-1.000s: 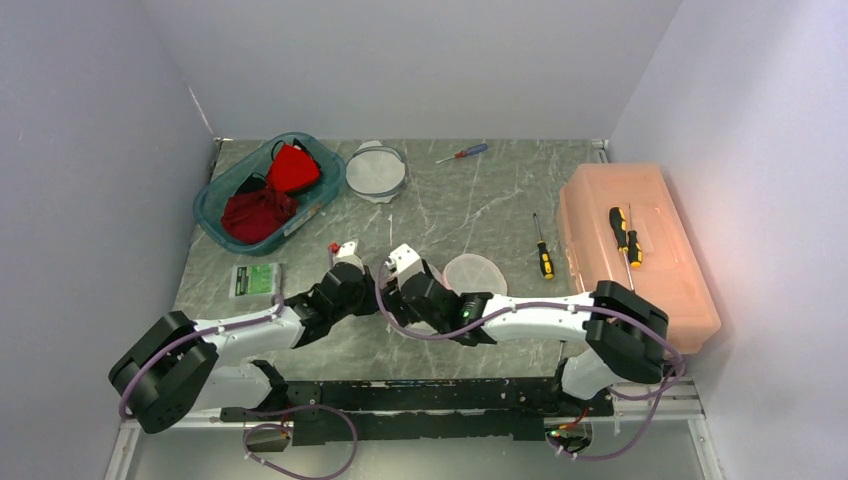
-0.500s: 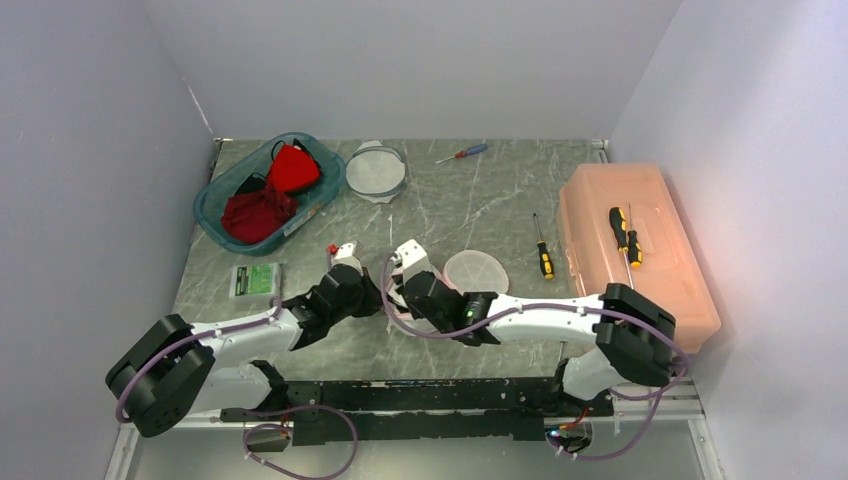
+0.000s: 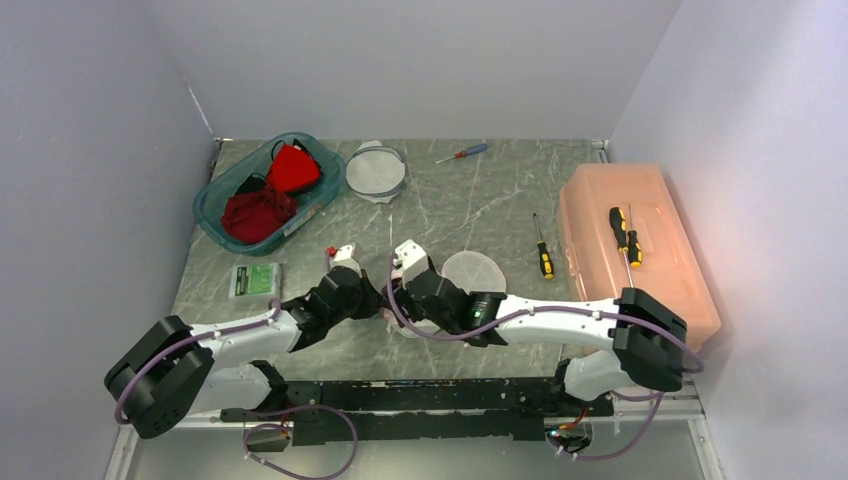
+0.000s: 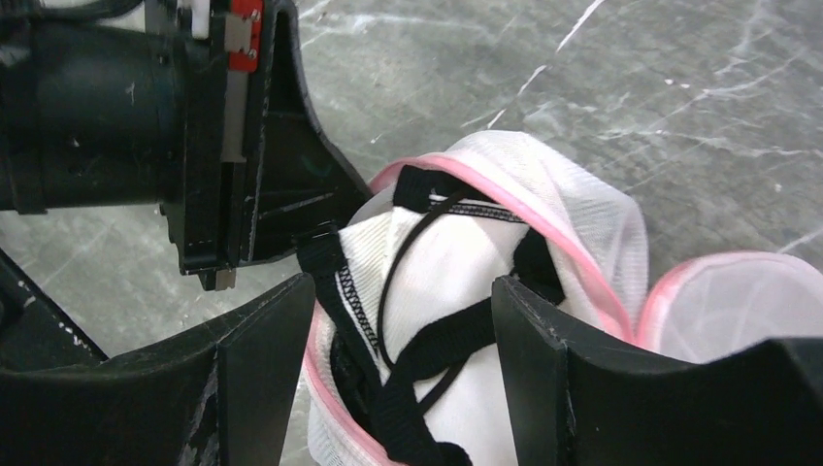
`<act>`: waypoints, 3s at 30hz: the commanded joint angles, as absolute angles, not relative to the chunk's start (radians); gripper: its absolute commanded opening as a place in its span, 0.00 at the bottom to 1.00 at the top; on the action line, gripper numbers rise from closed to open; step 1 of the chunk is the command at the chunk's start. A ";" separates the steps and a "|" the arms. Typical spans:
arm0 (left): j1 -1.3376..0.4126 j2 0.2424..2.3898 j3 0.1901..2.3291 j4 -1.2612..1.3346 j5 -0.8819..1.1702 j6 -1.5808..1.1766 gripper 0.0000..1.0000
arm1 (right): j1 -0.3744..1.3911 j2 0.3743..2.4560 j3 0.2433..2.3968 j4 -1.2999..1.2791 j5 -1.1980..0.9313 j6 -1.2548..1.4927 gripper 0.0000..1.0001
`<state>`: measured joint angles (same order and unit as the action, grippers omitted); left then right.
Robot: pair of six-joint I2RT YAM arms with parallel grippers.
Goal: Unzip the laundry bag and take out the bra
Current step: Pick up the bra from the laundry bag.
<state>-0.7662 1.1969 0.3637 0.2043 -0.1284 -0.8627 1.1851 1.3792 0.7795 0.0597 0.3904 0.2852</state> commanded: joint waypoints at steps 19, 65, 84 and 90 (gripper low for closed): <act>-0.764 1.129 0.359 0.184 -0.135 -0.877 0.03 | 1.219 1.459 0.814 0.058 0.535 0.274 0.63; -0.765 1.182 0.372 0.218 -0.117 -0.879 0.03 | 1.102 1.379 0.726 0.142 0.357 0.312 0.64; -0.765 1.120 0.382 0.162 -0.128 -0.876 0.03 | 1.097 1.354 0.766 0.077 0.273 0.245 0.00; -0.765 1.119 0.396 0.151 -0.134 -0.869 0.03 | 1.013 1.224 0.738 0.075 0.030 0.261 0.00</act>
